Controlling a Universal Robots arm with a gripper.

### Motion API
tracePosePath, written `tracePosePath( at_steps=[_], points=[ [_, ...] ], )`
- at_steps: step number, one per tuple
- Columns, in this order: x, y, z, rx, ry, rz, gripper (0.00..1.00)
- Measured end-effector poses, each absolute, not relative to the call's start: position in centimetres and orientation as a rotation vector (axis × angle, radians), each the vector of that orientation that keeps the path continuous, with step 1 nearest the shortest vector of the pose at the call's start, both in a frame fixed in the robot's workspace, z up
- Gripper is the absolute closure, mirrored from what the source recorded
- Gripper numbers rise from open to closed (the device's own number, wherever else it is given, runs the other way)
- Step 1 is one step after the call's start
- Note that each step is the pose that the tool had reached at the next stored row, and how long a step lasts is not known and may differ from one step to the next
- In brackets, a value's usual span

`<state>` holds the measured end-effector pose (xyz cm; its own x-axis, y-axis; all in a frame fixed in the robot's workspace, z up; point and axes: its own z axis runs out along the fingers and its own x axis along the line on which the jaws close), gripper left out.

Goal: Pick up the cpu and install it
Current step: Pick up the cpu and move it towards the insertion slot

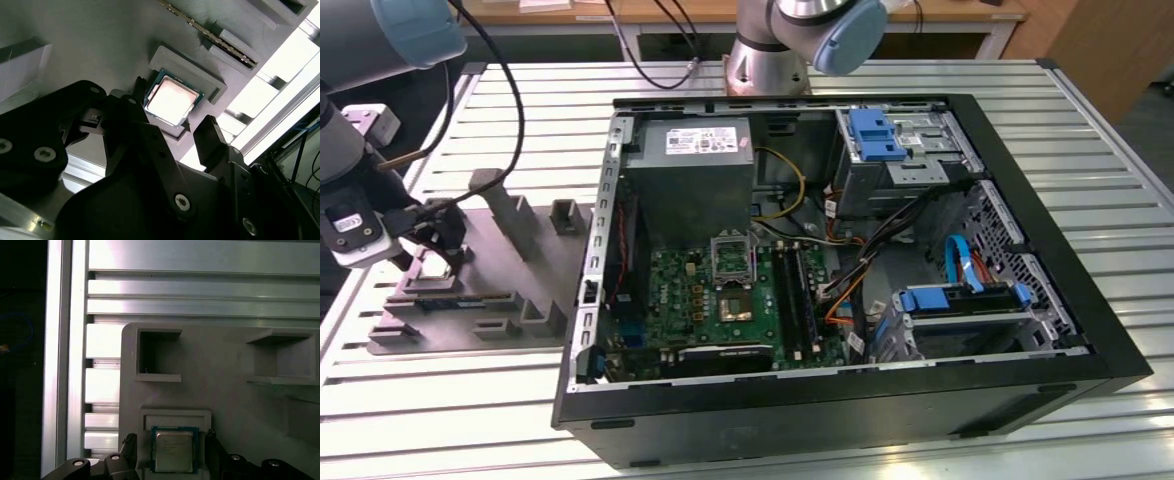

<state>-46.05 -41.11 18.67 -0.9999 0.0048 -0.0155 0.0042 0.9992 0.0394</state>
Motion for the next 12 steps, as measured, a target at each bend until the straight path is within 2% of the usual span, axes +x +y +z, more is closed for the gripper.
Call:
tracePosePath(
  at_steps=[12],
  points=[
    [-46.06, -41.32, 18.5, 0.007, 3.126, 0.057, 0.35]
  ],
)
